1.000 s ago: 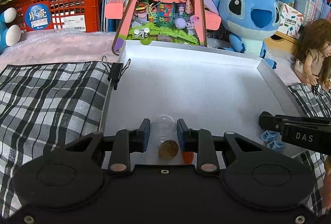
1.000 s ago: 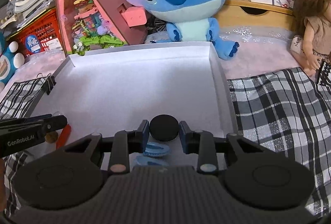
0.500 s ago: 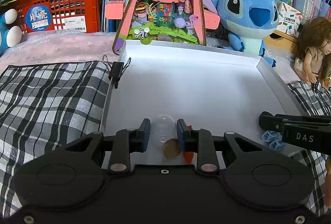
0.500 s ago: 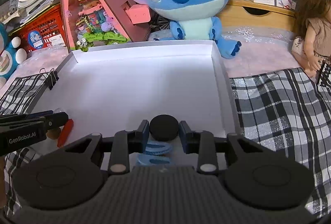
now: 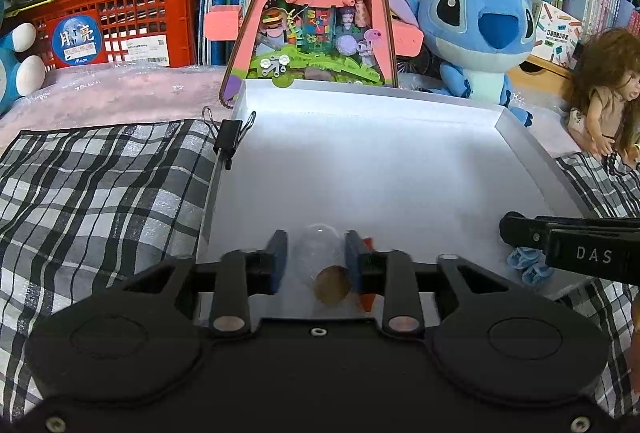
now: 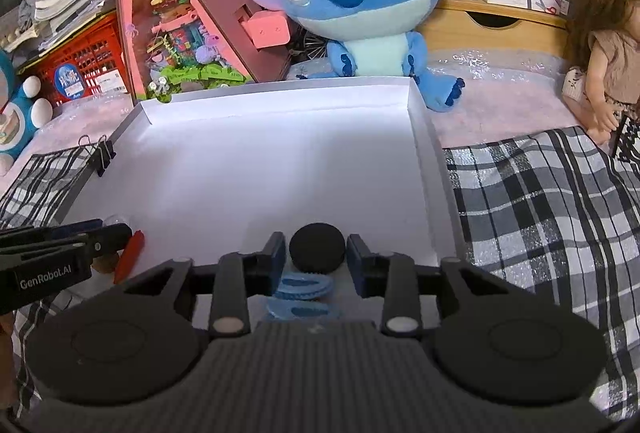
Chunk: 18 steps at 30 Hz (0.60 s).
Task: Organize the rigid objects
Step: 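Open the left tool to drop the dome while the right tool releases the lid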
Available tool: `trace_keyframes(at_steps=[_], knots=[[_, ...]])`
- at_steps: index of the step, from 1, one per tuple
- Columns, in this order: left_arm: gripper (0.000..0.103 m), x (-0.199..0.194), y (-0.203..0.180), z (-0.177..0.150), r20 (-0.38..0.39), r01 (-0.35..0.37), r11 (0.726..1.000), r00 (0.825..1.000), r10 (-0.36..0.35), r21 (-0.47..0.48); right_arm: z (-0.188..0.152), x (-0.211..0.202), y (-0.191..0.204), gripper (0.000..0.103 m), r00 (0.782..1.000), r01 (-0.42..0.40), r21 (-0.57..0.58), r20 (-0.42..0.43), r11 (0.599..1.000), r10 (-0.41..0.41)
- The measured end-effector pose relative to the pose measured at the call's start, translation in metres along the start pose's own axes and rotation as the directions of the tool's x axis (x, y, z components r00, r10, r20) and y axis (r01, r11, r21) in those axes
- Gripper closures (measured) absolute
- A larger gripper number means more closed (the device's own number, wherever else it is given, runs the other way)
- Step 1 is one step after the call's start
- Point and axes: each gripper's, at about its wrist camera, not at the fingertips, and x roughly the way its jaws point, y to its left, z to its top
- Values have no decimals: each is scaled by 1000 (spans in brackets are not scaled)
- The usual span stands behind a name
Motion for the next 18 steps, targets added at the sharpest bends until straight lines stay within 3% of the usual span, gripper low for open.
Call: trace_keyframes(at_steps=[11,18], knots=[[48,-25,1,0,53,8,1000,999,-9,12,3,-20,0,38,998,-27,23,56,999,26],[39,-50,-3,-10,85,16,999,996,-20,46,-5,-42,4,29,994,-27,-19,103,999,29]])
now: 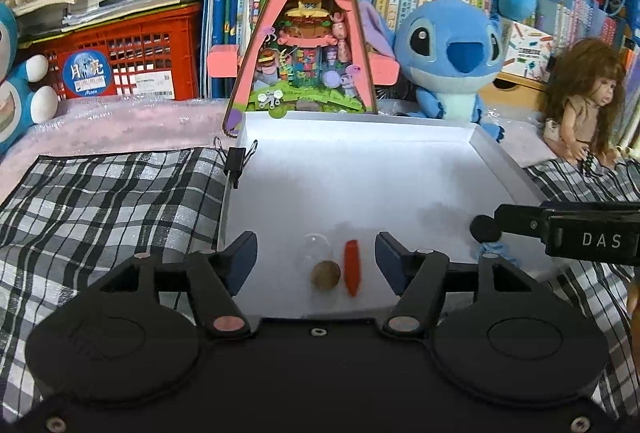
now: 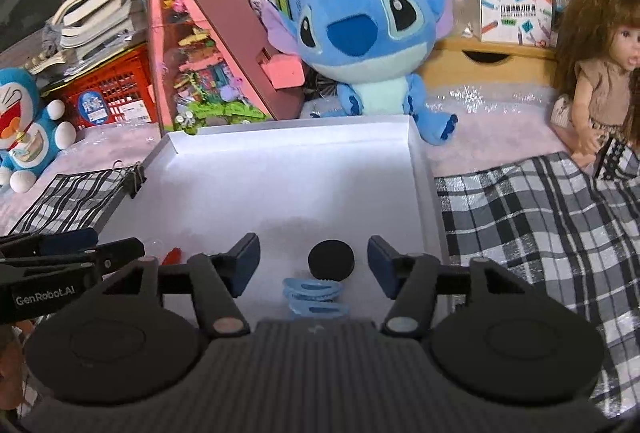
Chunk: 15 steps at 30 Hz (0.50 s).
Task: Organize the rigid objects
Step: 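Open the left tool to drop the dome while the right tool releases the lid, then withdraw both tools from the box back to the remaining objects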
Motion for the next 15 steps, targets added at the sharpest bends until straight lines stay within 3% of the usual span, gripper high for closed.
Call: trace_keyframes(at_steps=[15], knots=[[27,-51,-6,-31,35,63,997,997,-65,53,-28,-44,7,19,997,-23,-87,70,996,30]])
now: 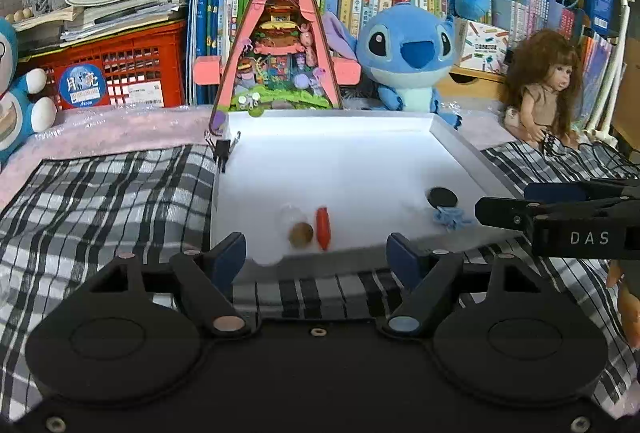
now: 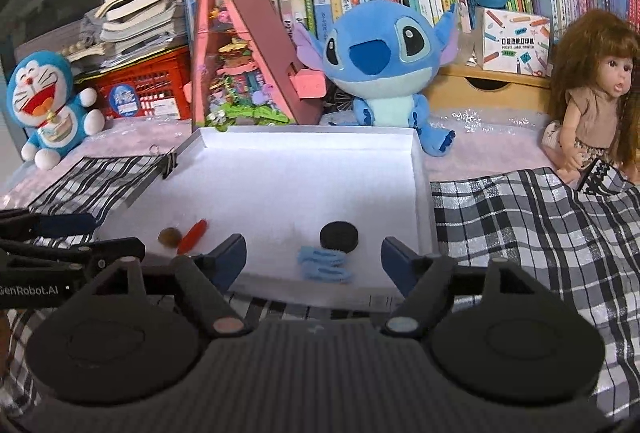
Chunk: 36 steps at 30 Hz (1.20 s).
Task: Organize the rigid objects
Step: 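Withdraw both tools from the box back to the remaining objects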
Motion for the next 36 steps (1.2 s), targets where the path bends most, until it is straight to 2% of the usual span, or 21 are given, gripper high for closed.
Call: trace_keyframes(at_steps=[15,36], knots=[[25,-26,-6,-35,1,44,999,999,-44,8,-30,-33,20,16,999,-27,-104,43,994,31],[23,-47,-1,-72,-2,50,999,999,-50,-3,-66,-54,26,14,998,-46,-125,32,991,50]])
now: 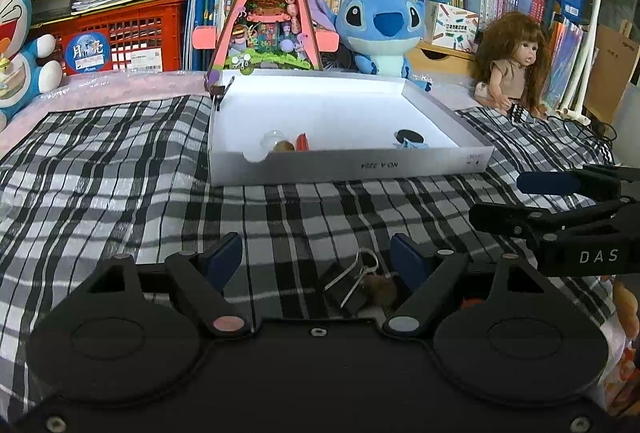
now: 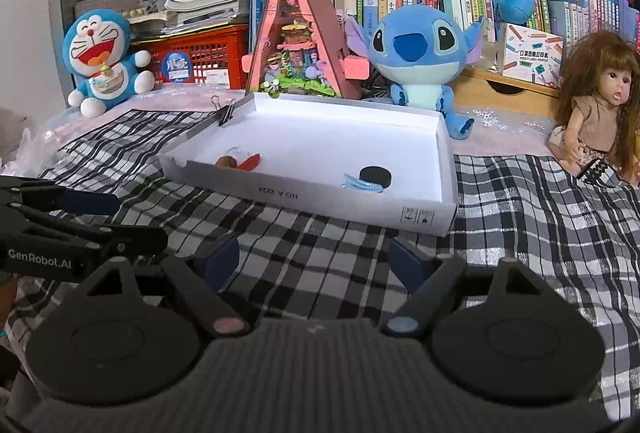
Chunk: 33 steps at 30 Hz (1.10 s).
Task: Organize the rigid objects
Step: 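Withdraw both tools from the box back to the remaining objects, then grasp the black binder clip with the left tool while the right tool approaches the lids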
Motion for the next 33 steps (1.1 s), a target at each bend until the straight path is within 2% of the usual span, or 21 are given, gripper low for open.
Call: trace_keyframes(at_steps=[18,27,33], knots=[[23,-8,6,-24,-12,-17,1000,1000,17,-12,-28,-12,6,14,1000,-6,2,-20,1000,6],[23,-11,7,-33,-1,-14,1000,1000,14,-19,-39,-15,12,14,999,-34,-15,-18,999,34],[27,-15,4,-38,6,-2,1000,1000,2,1,-45,-15,17,15,999,-39,-36,-19,999,39]])
